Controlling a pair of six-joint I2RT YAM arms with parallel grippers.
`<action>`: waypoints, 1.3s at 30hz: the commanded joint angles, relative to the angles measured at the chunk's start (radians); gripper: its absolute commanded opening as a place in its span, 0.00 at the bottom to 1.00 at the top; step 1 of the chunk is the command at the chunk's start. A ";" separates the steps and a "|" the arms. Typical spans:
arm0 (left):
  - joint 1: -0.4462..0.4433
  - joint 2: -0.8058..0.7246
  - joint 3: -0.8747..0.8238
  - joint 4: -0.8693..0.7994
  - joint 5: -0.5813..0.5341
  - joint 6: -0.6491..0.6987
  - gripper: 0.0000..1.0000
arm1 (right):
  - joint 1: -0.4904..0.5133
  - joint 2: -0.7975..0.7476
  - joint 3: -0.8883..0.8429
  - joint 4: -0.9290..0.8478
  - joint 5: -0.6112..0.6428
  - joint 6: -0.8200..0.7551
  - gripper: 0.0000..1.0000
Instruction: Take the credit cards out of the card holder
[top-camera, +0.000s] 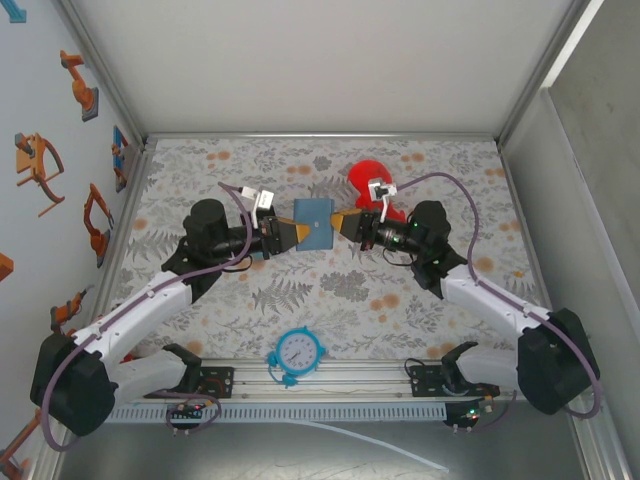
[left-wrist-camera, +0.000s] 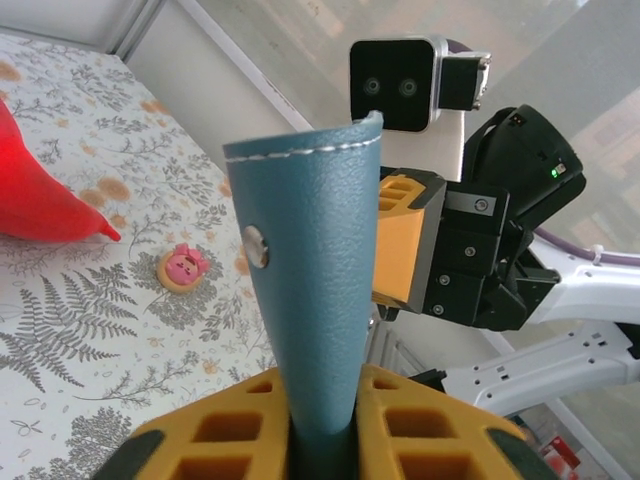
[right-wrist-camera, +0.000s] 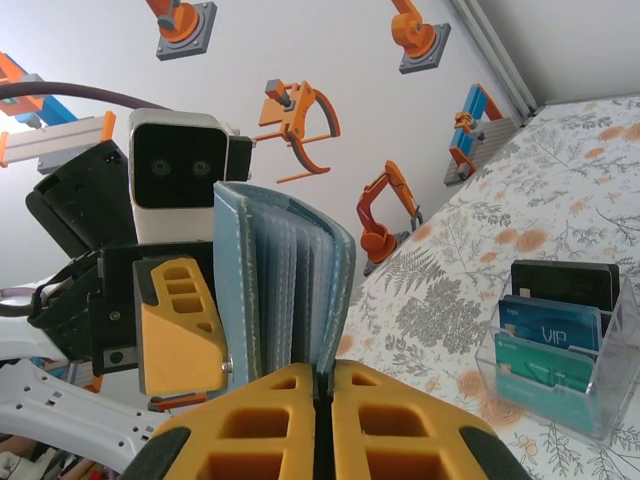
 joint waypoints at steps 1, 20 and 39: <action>-0.016 0.006 0.048 -0.062 -0.030 0.025 0.30 | 0.028 -0.056 0.007 0.006 -0.001 -0.019 0.00; -0.072 0.115 0.095 -0.061 -0.064 0.043 0.97 | 0.032 -0.167 0.020 -0.258 0.269 -0.057 0.00; -0.128 0.248 0.181 -0.128 -0.221 0.126 0.99 | 0.113 -0.138 0.144 -0.548 0.443 -0.142 0.00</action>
